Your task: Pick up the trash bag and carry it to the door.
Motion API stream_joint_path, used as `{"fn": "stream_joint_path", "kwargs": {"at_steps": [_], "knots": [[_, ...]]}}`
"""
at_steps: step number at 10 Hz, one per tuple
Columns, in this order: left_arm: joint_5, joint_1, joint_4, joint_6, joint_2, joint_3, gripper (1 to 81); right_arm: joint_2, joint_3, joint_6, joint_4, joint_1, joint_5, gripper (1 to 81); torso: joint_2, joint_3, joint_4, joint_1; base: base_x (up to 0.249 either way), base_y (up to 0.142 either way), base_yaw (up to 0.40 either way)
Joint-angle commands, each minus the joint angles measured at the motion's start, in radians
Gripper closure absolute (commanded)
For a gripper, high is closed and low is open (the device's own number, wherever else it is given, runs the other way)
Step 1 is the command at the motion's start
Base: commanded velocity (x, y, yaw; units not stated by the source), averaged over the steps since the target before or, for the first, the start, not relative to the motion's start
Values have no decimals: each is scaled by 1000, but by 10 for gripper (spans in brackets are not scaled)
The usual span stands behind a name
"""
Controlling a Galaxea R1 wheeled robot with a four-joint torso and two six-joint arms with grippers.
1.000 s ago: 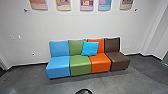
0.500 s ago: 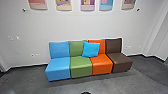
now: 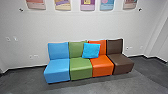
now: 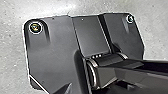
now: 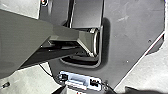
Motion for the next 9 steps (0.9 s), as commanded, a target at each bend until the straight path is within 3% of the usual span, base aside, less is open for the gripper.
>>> {"fn": "stream_joint_path", "kwargs": {"at_steps": [1,6,9], "knots": [[55,-42,-2,7,-4,4,10,-1,7,-4,-4,22,-62,10,-1,0,0,0,135,0,0],[55,-39,0,7,-3,3,10,-1,7,-4,1,20,-62,10,-1,0,0,0,99,0,0],[55,-37,3,7,-3,4,10,-1,9,-1,4,22,-62,10,-1,0,0,0,0,0,0]]}}
